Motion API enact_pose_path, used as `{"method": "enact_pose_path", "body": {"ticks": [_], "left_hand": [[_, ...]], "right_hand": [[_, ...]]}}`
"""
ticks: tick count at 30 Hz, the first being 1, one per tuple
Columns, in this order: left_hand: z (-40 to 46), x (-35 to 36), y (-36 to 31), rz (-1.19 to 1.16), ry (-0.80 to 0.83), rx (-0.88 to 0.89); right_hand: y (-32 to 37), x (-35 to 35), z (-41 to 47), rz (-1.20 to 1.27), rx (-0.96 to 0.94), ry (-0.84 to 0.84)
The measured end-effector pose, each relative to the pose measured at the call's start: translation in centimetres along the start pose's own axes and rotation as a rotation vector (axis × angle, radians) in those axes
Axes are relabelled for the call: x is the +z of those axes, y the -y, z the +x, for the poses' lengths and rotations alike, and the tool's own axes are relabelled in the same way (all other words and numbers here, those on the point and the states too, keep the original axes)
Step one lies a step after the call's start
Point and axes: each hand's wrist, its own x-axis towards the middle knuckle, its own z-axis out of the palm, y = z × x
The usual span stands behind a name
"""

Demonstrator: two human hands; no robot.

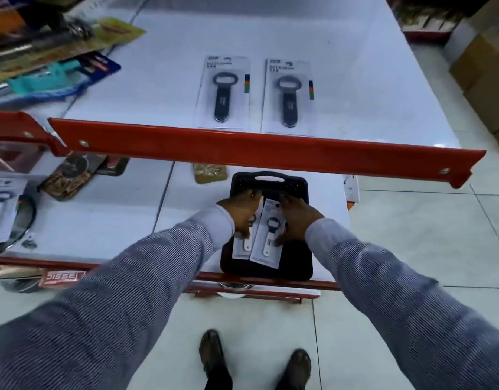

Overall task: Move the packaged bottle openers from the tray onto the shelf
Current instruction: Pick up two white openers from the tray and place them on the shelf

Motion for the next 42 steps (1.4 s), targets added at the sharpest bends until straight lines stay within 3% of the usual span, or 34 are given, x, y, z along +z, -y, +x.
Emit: {"method": "enact_pose_path", "body": {"ticks": [4, 10, 14, 18, 22, 26, 29, 32, 37, 42], "left_hand": [[2.5, -0.1, -0.5, 0.046, 0.101, -0.097], [1.7, -1.4, -1.1, 0.188, -0.033, -0.113], [-0.9, -2.2, -1.9, 0.324, -0.147, -0.147], [-6.4, -1.2, -1.7, 0.137, -0.447, -0.140], [-12.2, -0.6, -3.1, -0.126, -0.567, -0.108], [-17.4, -3.4, -4.7, -0.139, -0.788, -0.002], [-20.8, -7.3, -5.7, -0.337, -0.936, 0.100], [-22.7, -11.5, -6.5, -0.531, -1.019, 0.194], [-21.9, -18.7, -6.9, -0.613, -1.107, 0.333], [-16.1, -25.0, -6.8, -0.811, -1.028, 0.369]], "right_hand": [[1.0, -0.4, 1.7, -0.191, 0.058, 0.054], [1.2, -1.8, 2.2, -0.143, 0.099, 0.080], [0.8, -2.8, 0.6, 0.006, 0.053, -0.037], [0.6, -3.9, -3.8, 0.248, -0.014, -0.231], [1.8, -5.3, -9.6, 0.449, -0.079, -0.370], [3.2, -8.8, -15.5, 0.491, -0.183, -0.621], [3.4, -12.3, -19.0, 0.606, -0.228, -0.774], [3.6, -16.4, -21.6, 0.727, -0.326, -0.877], [2.3, -23.0, -22.1, 0.828, -0.382, -0.970], [-2.1, -28.3, -17.7, 0.987, -0.292, -0.923]]}}
